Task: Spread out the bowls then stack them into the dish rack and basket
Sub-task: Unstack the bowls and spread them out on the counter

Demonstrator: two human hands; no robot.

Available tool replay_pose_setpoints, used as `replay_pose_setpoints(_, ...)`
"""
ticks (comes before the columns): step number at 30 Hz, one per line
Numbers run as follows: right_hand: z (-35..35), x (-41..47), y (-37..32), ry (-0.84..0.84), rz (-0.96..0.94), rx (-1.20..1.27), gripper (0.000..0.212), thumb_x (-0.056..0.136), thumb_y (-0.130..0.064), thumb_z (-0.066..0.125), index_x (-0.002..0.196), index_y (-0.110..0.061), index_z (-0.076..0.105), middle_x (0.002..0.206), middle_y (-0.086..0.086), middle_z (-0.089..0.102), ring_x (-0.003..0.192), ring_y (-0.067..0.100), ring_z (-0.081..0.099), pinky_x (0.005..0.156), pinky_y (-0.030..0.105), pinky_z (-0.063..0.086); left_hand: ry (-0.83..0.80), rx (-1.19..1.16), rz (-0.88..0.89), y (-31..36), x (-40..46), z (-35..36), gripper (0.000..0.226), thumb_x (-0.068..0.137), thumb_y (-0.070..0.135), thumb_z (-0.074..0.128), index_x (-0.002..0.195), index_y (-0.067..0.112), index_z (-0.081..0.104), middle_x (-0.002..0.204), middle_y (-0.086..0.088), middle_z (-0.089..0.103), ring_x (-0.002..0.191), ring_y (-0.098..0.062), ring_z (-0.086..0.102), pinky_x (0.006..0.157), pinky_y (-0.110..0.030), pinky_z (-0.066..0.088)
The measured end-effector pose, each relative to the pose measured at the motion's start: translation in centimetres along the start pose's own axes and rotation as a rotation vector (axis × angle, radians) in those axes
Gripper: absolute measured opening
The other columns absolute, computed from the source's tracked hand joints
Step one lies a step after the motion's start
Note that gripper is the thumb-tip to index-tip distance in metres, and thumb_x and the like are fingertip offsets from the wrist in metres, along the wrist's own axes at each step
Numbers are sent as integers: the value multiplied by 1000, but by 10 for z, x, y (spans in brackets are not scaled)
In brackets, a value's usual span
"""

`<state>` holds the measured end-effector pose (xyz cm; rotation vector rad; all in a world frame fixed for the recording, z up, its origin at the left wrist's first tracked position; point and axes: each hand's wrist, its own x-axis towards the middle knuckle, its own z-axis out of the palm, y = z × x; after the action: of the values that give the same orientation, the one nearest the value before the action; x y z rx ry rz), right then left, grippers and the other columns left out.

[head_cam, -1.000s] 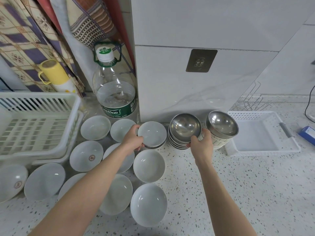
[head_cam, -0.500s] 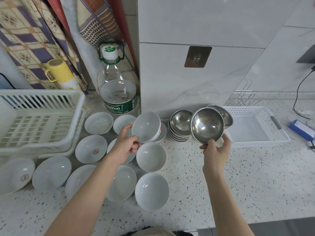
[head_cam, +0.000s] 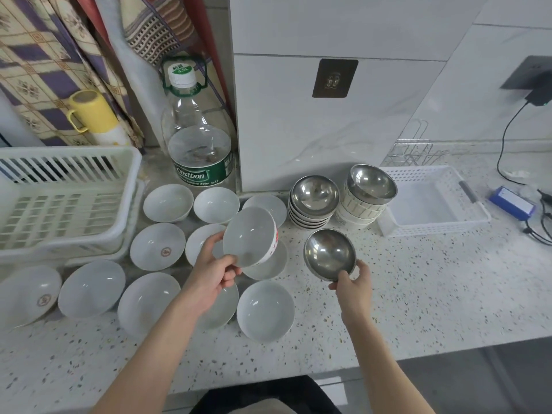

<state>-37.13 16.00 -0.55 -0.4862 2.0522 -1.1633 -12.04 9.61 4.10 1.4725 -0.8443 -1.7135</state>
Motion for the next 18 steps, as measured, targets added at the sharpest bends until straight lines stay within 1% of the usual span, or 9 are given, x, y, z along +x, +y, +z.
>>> replay_pose_setpoints(3, 10, 12, 0, -73, 11, -80, 51, 92, -10, 47, 141, -23, 38, 78, 6, 69, 63, 11, 66, 55, 28, 46, 41, 11, 9, -5, -5, 2, 55, 91, -8, 49, 126, 35, 48, 54, -1, 60, 43, -9, 47, 45, -23, 32)
replay_pose_setpoints(4, 12, 16, 1, -97, 10, -109, 51, 92, -11, 47, 141, -23, 38, 75, 5, 69, 64, 13, 67, 57, 31, 49, 56, 8, 12, -6, -6, 3, 55, 90, -8, 49, 125, 35, 49, 54, -1, 61, 44, -9, 48, 46, -23, 32)
replay_pose_setpoints(6, 16, 24, 2, -141, -1, -163, 51, 91, -11, 48, 140, -24, 39, 72, 2, 68, 68, 18, 69, 67, 42, 56, 93, -9, 19, -9, -7, 7, 55, 90, -8, 50, 123, 36, 50, 59, -4, 63, 45, -11, 48, 45, -23, 32)
replay_pose_setpoints(8, 16, 30, 3, -187, -17, -199, 51, 90, -11, 48, 139, -24, 40, 69, 2, 67, 70, 22, 70, 72, 47, 58, 134, -47, 25, -12, -9, 13, 55, 90, -9, 51, 120, 37, 52, 64, -8, 63, 45, -11, 49, 40, -21, 32)
replay_pose_setpoints(9, 16, 32, 4, -207, -20, -207, 51, 90, -11, 48, 139, -25, 40, 68, 3, 68, 68, 21, 69, 69, 45, 57, 150, -64, 28, -14, -10, 15, 54, 90, -9, 51, 118, 38, 54, 65, -7, 63, 46, -11, 49, 39, -20, 32)
replay_pose_setpoints(11, 13, 38, 5, -235, -22, -223, 52, 90, -12, 48, 140, -25, 39, 67, 5, 69, 63, 17, 68, 59, 37, 54, 175, -86, 31, -19, -10, 20, 55, 89, -8, 52, 114, 41, 56, 63, -5, 64, 47, -11, 50, 38, -20, 33)
replay_pose_setpoints(14, 10, 43, 4, -278, -29, -252, 53, 91, -11, 47, 141, -26, 37, 75, 7, 70, 51, 5, 63, 44, 24, 45, 198, -113, 35, -25, -11, 27, 58, 88, -9, 51, 110, 44, 58, 61, -2, 66, 47, -11, 49, 38, -20, 34)
replay_pose_setpoints(15, 10, 44, 4, -290, -30, -256, 53, 91, -11, 48, 141, -26, 38, 75, 7, 70, 48, 4, 60, 42, 22, 42, 201, -118, 34, -27, -11, 29, 58, 87, -9, 51, 110, 44, 58, 60, -2, 66, 47, -11, 49, 38, -20, 34)
replay_pose_setpoints(18, 8, 47, 6, -318, -32, -253, 54, 91, -12, 48, 141, -27, 38, 65, 5, 69, 46, 8, 53, 43, 25, 40, 214, -115, 30, -30, -13, 35, 58, 87, -10, 52, 113, 41, 56, 60, -1, 65, 48, -11, 51, 38, -21, 36)
